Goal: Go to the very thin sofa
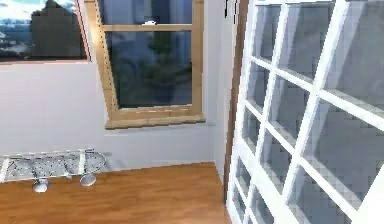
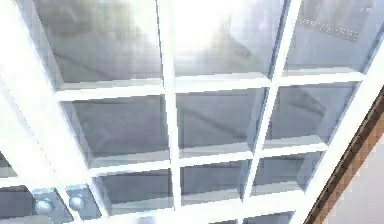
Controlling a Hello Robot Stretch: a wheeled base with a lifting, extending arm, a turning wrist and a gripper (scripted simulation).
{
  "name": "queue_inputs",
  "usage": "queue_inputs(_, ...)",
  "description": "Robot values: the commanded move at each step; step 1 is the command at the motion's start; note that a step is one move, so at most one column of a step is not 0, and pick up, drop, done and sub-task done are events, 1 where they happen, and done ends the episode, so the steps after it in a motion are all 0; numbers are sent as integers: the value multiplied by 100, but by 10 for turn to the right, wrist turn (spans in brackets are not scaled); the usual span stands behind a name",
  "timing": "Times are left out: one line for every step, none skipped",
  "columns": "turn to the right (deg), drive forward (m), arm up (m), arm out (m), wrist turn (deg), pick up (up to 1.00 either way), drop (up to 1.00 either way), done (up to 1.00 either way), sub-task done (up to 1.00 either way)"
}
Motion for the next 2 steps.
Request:
queue_inputs(-450, 0, 0, 0, 0, 0, 0, 0, 0)
queue_inputs(-120, 0, 0, 0, 0, 0, 0, 0, 0)
